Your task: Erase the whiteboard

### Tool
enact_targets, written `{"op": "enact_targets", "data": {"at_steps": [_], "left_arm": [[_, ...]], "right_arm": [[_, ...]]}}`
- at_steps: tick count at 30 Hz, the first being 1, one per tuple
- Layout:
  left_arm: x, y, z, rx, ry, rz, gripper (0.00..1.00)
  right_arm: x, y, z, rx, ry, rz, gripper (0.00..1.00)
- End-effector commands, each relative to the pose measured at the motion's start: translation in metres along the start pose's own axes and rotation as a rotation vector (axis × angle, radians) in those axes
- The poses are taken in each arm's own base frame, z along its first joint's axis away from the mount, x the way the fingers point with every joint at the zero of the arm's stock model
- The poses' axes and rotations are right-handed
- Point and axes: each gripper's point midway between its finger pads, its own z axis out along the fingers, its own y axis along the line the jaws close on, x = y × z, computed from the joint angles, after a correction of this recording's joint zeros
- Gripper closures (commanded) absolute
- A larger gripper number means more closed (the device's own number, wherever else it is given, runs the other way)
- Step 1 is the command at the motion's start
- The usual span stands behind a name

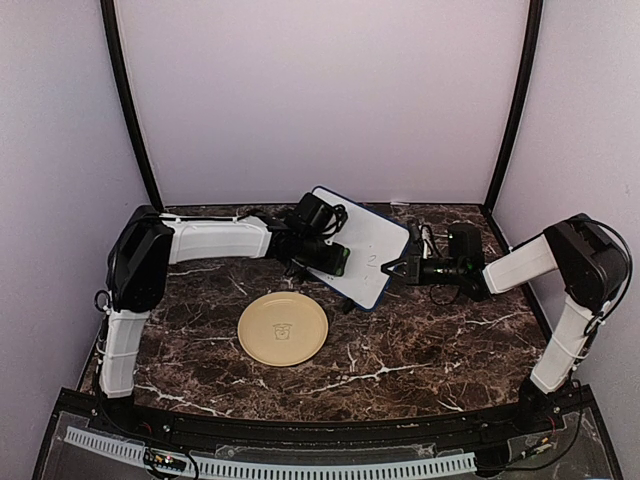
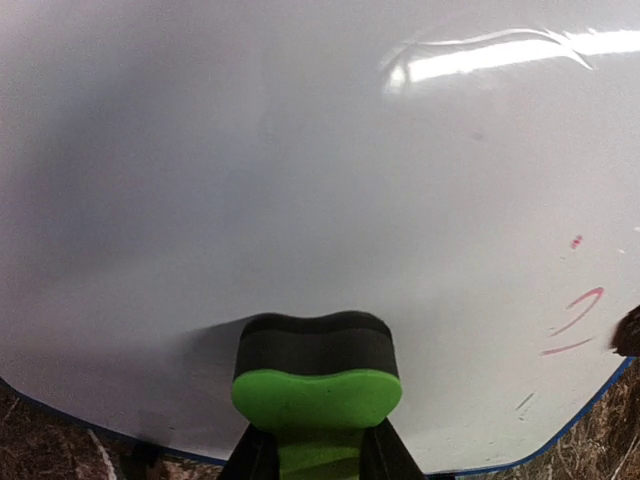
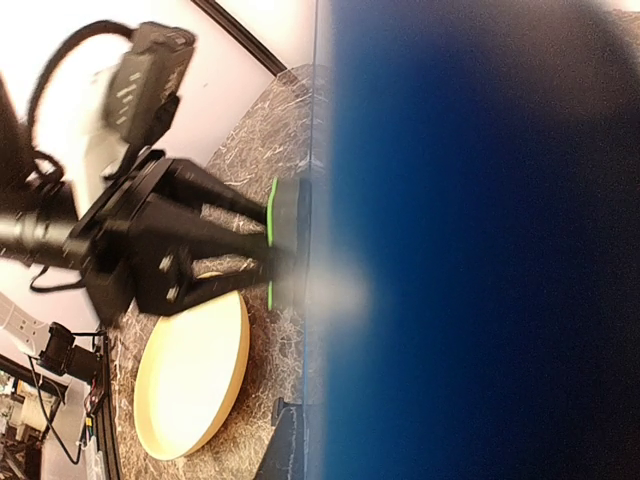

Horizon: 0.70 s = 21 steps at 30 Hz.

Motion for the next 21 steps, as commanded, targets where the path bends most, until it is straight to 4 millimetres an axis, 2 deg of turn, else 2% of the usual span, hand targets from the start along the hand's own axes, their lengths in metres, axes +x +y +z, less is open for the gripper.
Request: {"op": "enact_targets", "data": {"at_steps": [1, 5, 10, 11, 13, 15, 17, 21], "left_arm": [[0.03, 0.068, 0.022, -0.14, 0.08, -0.066, 1.0], [0.012, 0.042, 0.02, -0.066, 0.038, -0.011, 1.0], [-0.007, -0.018, 0.015, 0.011, -0.006, 0.114, 1.0], [-0.006, -0.025, 0.015, 0.021, 0.002, 0.133, 1.0], [-0.002, -0.052, 0.014, 0.052, 0.01, 0.179, 1.0], [0.001, -0.067, 0.018, 0.065, 0.02, 0.205, 1.0], [-0.001, -0.081, 0.017, 0.085, 0.017, 0.212, 1.0], [0.011, -0.101, 0.023, 0.109, 0.048, 0.229, 1.0]], "right_arm": [[0.084, -0.023, 0.0, 0.063, 0.242, 0.054, 1.0], [0.084, -0.023, 0.001, 0.062, 0.244, 0.055, 1.0], [0.085, -0.022, 0.001, 0.059, 0.246, 0.057, 1.0], [0.085, -0.023, 0.001, 0.059, 0.245, 0.056, 1.0], [0.085, -0.023, 0.001, 0.058, 0.247, 0.056, 1.0], [0.086, -0.022, 0.001, 0.057, 0.247, 0.055, 1.0], [0.085, -0.022, 0.001, 0.056, 0.246, 0.055, 1.0], [0.085, -0.022, 0.001, 0.057, 0.246, 0.054, 1.0]]}}
